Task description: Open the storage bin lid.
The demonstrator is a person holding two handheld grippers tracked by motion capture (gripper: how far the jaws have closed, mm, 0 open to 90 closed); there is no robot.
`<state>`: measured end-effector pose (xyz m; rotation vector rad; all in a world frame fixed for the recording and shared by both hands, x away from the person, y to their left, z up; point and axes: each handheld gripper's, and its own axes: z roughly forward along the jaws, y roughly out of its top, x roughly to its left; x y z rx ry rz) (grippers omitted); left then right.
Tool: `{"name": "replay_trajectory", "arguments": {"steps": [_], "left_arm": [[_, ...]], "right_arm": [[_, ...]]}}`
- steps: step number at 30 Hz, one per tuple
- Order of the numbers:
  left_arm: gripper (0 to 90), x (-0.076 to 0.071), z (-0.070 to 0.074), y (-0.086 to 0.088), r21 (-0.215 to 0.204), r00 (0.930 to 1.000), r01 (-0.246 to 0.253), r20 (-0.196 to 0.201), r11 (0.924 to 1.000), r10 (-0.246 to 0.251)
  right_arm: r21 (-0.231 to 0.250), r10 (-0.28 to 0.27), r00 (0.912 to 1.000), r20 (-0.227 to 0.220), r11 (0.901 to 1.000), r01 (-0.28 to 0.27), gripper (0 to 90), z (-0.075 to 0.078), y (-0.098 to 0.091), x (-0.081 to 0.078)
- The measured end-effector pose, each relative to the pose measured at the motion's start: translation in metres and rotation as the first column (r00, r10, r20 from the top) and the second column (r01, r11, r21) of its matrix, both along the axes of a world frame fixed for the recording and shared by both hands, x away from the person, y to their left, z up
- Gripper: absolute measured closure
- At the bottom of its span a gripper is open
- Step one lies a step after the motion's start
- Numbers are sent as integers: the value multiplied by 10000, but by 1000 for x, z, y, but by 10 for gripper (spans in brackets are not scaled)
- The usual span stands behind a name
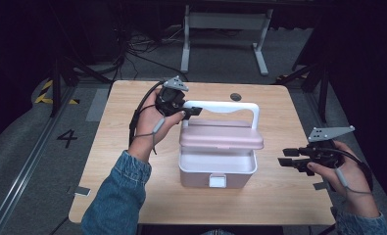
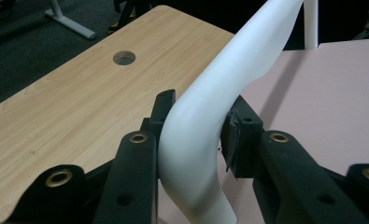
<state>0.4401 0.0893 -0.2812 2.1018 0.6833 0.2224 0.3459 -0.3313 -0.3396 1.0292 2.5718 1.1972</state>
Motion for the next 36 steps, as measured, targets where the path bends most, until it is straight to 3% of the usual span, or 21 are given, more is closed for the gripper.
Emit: {"name": "replay_trajectory", "arguments": {"steps": [3,5,20,23,29,36], "left_arm": [[691,2,0,0,-86,10000,-82,-20,9999,82],[690,4,0,0,-102,9999,-110,-35,9999,110],[694,17,1,0,-207,9987,-501,-83,9985,499],[694,18,0,0,-295,9982,-596,-136,9978,592],[697,24,-3,1,-664,9967,-787,-248,9947,772],[697,24,-4,2,-768,9965,-824,-226,9936,809]], "right_arm": [[407,-93,9998,198,9991,85,575,1,6,2],[432,-267,9988,414,9988,250,584,1,11,2],[1647,-377,9917,1227,9862,171,681,11,31,4],[1924,-550,9867,1529,9810,248,739,14,36,5],[2272,-354,9843,1727,9738,-48,820,14,46,9],[2781,-245,9810,1923,9601,-305,887,15,51,11]]}}
